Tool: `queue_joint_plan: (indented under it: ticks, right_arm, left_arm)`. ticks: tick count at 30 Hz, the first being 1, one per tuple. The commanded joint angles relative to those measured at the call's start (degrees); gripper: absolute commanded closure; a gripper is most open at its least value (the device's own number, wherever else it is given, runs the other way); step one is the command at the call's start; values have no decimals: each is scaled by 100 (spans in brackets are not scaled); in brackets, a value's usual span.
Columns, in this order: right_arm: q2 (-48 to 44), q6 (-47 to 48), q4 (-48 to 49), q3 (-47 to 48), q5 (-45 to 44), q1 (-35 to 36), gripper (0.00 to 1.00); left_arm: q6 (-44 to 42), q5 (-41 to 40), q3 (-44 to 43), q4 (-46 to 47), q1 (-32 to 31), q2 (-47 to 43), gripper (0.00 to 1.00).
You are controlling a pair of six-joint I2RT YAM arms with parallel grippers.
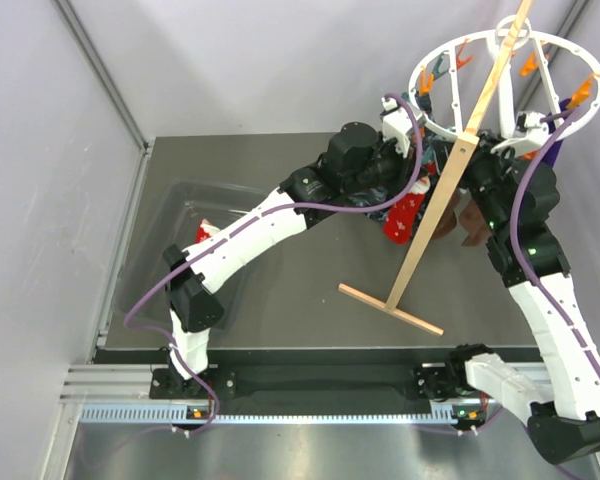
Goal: Clip the socks to the hanger
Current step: Clamp the sock onto the hanger.
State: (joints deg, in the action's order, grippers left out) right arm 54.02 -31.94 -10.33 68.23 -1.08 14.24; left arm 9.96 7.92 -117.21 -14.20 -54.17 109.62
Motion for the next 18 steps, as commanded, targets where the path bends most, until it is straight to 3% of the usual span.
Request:
queue_joint_plan:
  ticks: [1, 8, 9, 12, 18]
  right_arm:
    - [-93, 92, -365, 24, 337, 70, 75]
    - [-128, 153, -461, 112, 328, 79, 69]
    - [-137, 162, -496, 129, 302, 79, 61]
    - [-181, 180, -540, 138, 266, 79, 51]
    - [-269, 241, -707, 217, 222, 88, 40]
  left_arm:
    - [42, -63, -347, 655, -14, -257, 100]
    - [42, -45, -373, 664, -14, -275, 100]
    - [50, -45, -373, 664, -14, -275, 100]
    - [68, -19, -391, 673, -14, -257, 100]
    - [103, 60, -390, 655, -14, -257, 100]
